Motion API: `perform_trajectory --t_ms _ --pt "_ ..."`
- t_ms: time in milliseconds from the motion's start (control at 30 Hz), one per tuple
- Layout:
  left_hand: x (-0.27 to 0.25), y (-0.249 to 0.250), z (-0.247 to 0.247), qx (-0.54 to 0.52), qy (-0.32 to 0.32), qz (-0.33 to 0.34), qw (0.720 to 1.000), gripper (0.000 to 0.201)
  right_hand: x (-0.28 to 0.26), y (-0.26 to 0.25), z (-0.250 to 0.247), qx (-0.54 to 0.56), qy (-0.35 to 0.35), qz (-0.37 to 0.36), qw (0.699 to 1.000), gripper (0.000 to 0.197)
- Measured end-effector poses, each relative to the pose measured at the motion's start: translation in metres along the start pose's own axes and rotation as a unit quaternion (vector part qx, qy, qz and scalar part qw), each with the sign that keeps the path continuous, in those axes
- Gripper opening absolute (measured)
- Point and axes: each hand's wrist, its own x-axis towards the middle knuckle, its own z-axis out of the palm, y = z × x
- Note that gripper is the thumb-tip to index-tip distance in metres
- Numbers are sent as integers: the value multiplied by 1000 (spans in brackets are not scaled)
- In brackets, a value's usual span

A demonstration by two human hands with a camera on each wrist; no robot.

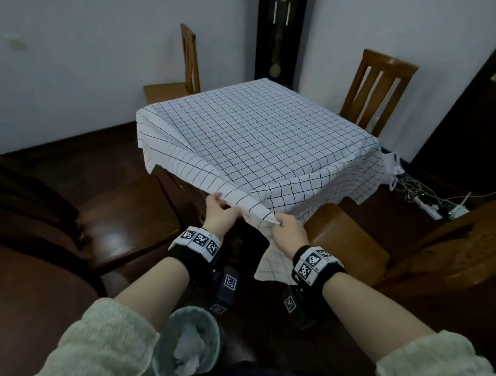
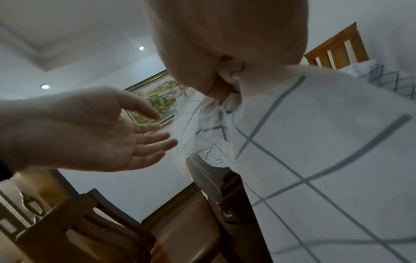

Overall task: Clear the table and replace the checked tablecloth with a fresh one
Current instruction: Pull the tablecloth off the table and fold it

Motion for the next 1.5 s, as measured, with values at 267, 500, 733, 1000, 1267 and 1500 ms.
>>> perform_trajectory --t_ms 267,500,733,1000,1267,1500 --pt "14 -14 -13 553 -44 199 808 73 -11 -6 -17 24 -21 -77 997 35" --pt "38 10 -19 499 45 266 823 25 -17 8 -36 90 4 -53 995 26" --pt "29 11 8 462 8 260 848 18 -12 31 -58 -145 58 51 986 27" --pt "16 12 41 401 -16 273 875 27 -17 33 -41 -203 33 15 978 17" --pt "14 18 31 411 -18 312 856 16 -6 31 -47 -100 90 37 990 26" --pt "43 19 -15 410 54 214 885 29 -13 63 -45 -218 31 72 973 34"
